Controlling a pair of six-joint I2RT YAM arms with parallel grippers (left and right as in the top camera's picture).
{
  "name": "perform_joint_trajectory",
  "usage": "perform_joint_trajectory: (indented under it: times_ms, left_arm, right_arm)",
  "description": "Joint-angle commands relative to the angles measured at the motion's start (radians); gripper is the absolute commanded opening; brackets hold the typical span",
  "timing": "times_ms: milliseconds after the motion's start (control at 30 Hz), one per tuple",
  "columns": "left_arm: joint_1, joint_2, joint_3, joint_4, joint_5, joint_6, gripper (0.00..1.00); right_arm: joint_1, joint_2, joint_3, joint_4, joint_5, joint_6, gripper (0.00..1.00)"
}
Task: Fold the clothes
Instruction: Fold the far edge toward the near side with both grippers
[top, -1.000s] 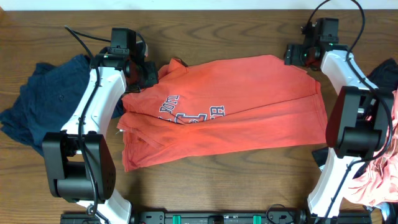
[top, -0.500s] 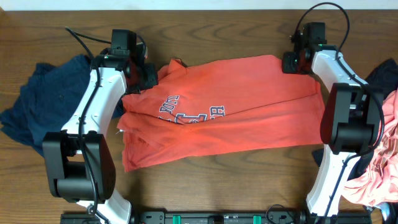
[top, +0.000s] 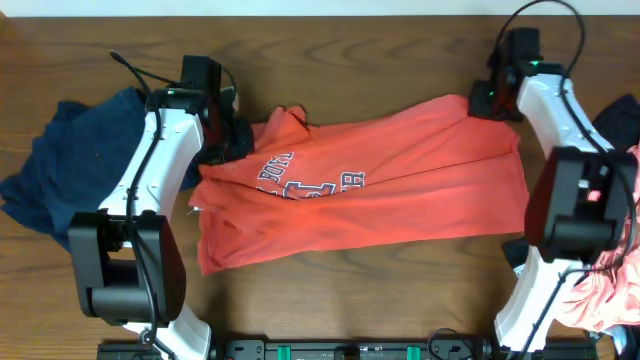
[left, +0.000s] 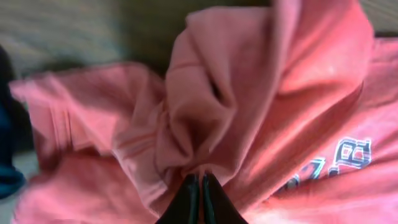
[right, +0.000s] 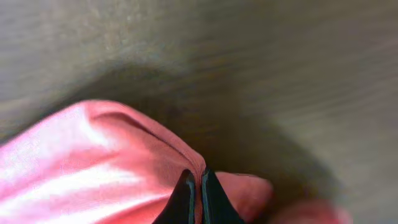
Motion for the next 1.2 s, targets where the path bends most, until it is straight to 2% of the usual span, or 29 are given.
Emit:
perform_joint_trajectory:
  times_ms: [0,233,433,500,567,767,833,900,967,1000,1067,1167]
  left_arm:
    - [0.004,-0.005,-0.003,-0.041,0.08,-0.013,0.06]
    - [0.004,-0.043,-0.003,-0.266,0.087,-0.012,0.06]
    - [0.004,-0.049,-0.003,-0.46,-0.008,-0.012,0.06]
    - [0.004,-0.051,-0.003,-0.497,-0.039,-0.012,0.06]
    - [0.004,-0.052,-0.003,-0.529,-0.04,-0.012,0.06]
    - [0.004,-0.052,-0.021,-0.635,-0.04,-0.007,0.07]
    - [0.004,-0.052,-0.038,-0.645,-0.04,0.004,0.07]
    - [0.004,-0.052,-0.048,-0.649,-0.04,0.003,0.14]
    - [0.003,-0.052,-0.051,-0.654,-0.04,0.004,0.31]
    - [0.003,-0.052,-0.051,-0.657,-0.039,0.004,0.36]
    - [0.003,-0.052,-0.051,-0.664,-0.036,0.005,0.41]
    - [0.003,-0.052,-0.05,-0.635,-0.036,0.008,0.41]
  right_arm:
    - [-0.009,-0.113,0.027,-0.073,0.085,0.025,0.01]
    - [-0.008,-0.122,0.013,-0.383,0.144,0.017,0.01]
    - [-0.018,-0.119,-0.052,-0.552,0.294,0.026,0.11]
    - [-0.031,-0.119,-0.089,-0.567,0.305,0.032,0.13]
    - [-0.039,-0.119,-0.122,-0.567,0.305,0.032,0.2]
    - [-0.065,-0.119,-0.211,-0.545,0.267,0.032,0.21]
    - [-0.066,-0.119,-0.211,-0.542,0.233,0.031,0.25]
    - [-0.066,-0.119,-0.211,-0.528,0.195,0.022,0.28]
    - [-0.066,-0.12,-0.211,-0.506,0.115,-0.016,0.32]
    - [-0.066,-0.12,-0.211,-0.491,0.052,-0.05,0.33]
    - [-0.066,-0.119,-0.211,-0.47,-0.024,-0.085,0.37]
    - [-0.065,-0.119,-0.216,-0.438,-0.056,-0.084,0.39]
